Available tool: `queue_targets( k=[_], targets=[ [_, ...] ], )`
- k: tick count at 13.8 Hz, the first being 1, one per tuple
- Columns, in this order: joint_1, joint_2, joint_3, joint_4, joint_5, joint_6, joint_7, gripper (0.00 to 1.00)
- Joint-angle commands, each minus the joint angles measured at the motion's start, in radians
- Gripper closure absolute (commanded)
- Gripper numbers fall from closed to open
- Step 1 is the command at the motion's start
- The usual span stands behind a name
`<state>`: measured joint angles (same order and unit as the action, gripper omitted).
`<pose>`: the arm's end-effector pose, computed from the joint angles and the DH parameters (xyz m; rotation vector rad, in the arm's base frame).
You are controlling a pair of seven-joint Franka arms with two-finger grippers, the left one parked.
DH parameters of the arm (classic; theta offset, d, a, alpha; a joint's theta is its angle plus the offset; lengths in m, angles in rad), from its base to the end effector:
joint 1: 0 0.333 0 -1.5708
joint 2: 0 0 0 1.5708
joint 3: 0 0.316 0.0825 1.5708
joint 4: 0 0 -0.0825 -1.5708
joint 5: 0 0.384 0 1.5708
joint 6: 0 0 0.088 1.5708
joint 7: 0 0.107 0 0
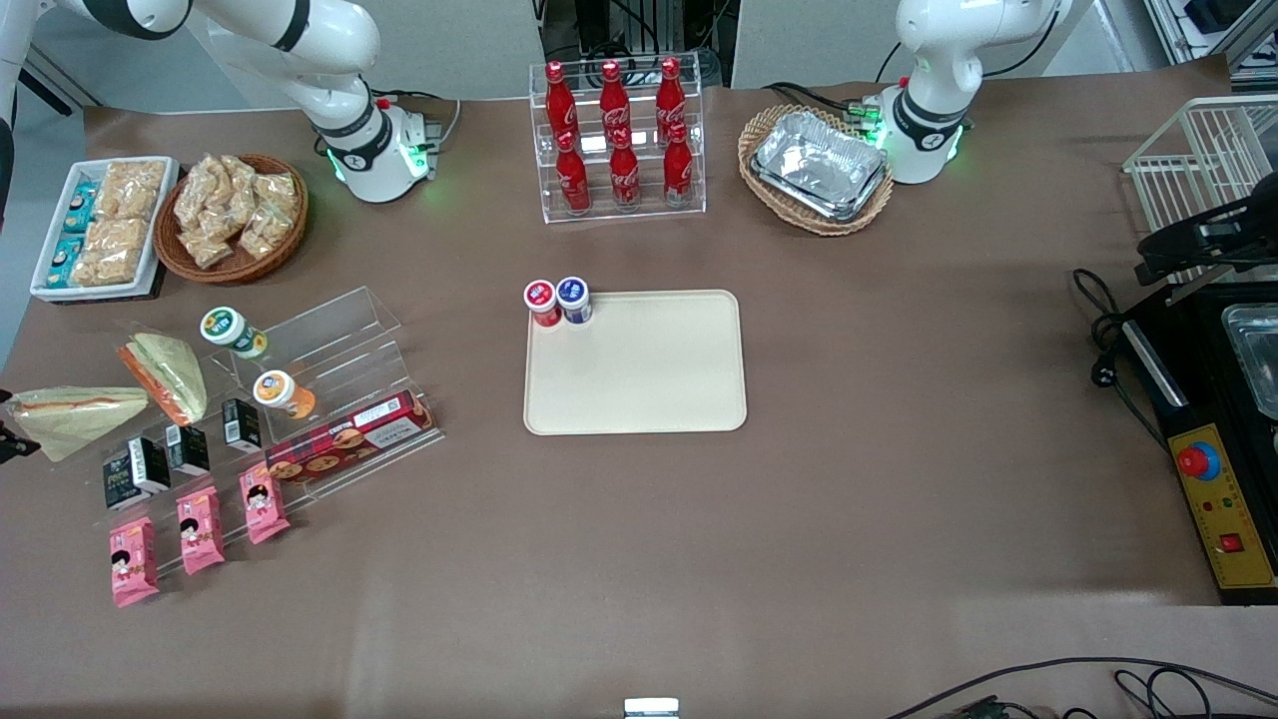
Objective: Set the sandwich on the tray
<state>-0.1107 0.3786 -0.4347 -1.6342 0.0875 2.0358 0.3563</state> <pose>0.5861 -0.3123 0.4213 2.7500 -1.3402 0.0790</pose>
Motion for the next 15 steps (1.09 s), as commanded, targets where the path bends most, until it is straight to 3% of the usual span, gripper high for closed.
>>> queue_targets(
  k=[1,8,13,15],
  targets=[
    [0.002,-0.018,0.001,0.028,0.026,-0.029,-0.022,0.00],
    [-0.006,-0.030,-0.001,-0.035,0.028,-0.009,-0.053,0.00],
    [-0.014,-0.041,0.001,-0.122,0.029,0.107,-0.066,0.00],
    [-0.010,-0.032,0.001,-0.124,0.061,0.113,-0.068,0.00]
  ],
)
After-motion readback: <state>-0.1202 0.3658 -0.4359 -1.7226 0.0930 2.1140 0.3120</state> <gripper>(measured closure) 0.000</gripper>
